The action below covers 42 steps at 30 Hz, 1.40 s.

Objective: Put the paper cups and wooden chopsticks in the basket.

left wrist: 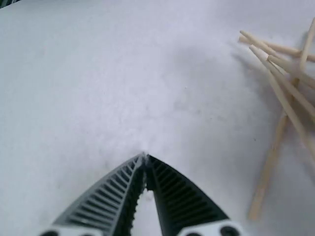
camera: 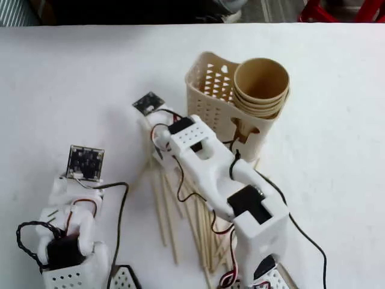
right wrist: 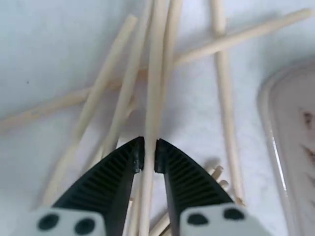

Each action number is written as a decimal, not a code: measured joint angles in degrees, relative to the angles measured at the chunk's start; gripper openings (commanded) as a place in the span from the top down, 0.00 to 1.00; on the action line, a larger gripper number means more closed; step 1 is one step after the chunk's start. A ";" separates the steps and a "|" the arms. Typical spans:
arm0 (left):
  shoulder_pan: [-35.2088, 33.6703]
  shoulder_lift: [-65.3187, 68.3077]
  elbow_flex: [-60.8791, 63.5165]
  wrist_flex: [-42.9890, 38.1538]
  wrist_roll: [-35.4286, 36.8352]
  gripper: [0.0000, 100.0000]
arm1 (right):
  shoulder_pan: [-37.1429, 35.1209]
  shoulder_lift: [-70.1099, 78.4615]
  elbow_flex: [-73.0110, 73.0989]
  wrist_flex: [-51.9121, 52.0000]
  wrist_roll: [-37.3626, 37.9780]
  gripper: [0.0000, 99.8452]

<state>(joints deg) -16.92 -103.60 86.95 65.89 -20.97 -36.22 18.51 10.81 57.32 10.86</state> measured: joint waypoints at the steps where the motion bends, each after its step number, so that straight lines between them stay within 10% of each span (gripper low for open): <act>1: 0.00 0.00 0.09 0.00 0.00 0.98 | 0.00 -0.35 0.00 0.26 0.00 0.98; 23: 0.00 0.00 0.09 0.00 0.00 0.98 | 2.29 -46.51 -3.78 5.45 0.18 0.98; 42: 0.00 0.00 0.18 0.00 0.00 0.98 | 14.95 -51.87 22.77 -53.10 0.09 0.98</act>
<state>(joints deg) -16.92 -103.60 87.12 65.89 -20.97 -21.27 -33.36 33.58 4.22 10.95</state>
